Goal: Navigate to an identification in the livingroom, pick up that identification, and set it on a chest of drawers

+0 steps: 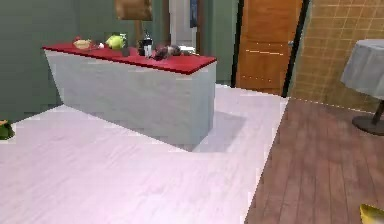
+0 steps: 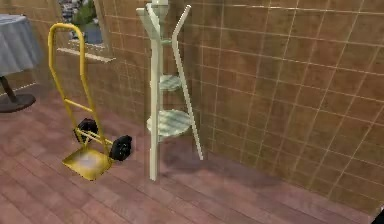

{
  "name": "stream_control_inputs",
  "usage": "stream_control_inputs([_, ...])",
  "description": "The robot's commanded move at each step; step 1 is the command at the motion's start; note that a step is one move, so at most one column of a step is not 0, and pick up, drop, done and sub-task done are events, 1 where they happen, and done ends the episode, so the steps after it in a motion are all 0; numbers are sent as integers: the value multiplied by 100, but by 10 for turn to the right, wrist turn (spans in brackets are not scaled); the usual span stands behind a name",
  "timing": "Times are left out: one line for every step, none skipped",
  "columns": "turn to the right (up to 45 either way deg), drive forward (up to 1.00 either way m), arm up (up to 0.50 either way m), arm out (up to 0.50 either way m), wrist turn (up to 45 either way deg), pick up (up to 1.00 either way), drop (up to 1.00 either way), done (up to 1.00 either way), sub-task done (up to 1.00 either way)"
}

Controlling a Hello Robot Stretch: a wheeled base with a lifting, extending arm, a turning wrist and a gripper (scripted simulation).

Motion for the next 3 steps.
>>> stream_control_inputs([300, 0, 0, 0, 0, 0, 0, 0, 0])
stream_control_inputs([0, 15, 0, 0, 0, 0, 0, 0, 0])
stream_control_inputs([0, 100, 0, 0, 0, 0, 0, 0, 0])
